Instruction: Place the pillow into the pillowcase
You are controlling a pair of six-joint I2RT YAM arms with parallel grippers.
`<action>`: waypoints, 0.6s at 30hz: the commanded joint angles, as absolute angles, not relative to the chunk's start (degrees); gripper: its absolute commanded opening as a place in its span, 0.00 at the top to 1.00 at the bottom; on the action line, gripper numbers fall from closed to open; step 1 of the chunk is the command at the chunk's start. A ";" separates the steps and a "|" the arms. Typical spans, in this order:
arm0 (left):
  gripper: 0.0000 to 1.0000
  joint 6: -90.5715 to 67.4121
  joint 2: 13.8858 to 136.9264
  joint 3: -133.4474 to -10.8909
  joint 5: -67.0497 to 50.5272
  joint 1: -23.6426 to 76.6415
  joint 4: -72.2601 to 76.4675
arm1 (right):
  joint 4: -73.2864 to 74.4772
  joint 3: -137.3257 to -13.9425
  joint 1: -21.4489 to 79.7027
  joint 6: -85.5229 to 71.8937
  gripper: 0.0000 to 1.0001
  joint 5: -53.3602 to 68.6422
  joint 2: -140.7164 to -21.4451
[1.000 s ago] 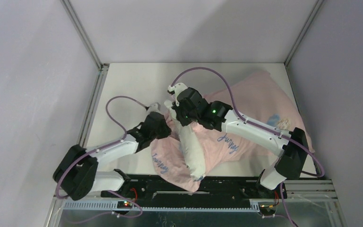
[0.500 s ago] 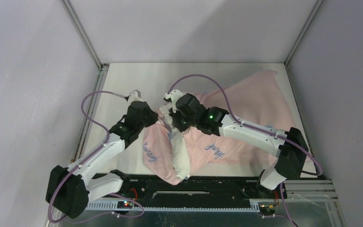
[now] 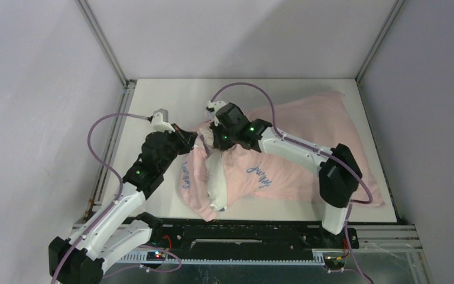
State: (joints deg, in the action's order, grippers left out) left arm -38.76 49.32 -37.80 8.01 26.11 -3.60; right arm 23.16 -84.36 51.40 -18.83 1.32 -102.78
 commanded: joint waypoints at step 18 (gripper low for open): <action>1.00 -42.19 43.41 -26.94 -6.69 26.19 0.59 | 34.59 -106.34 46.07 -22.94 0.83 -14.49 -111.60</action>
State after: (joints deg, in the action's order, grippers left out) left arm -40.56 41.39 -27.55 -3.36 26.50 -0.30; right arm 35.24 -102.54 46.78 -26.48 -8.82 -113.99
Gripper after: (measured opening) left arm 0.004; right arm 0.063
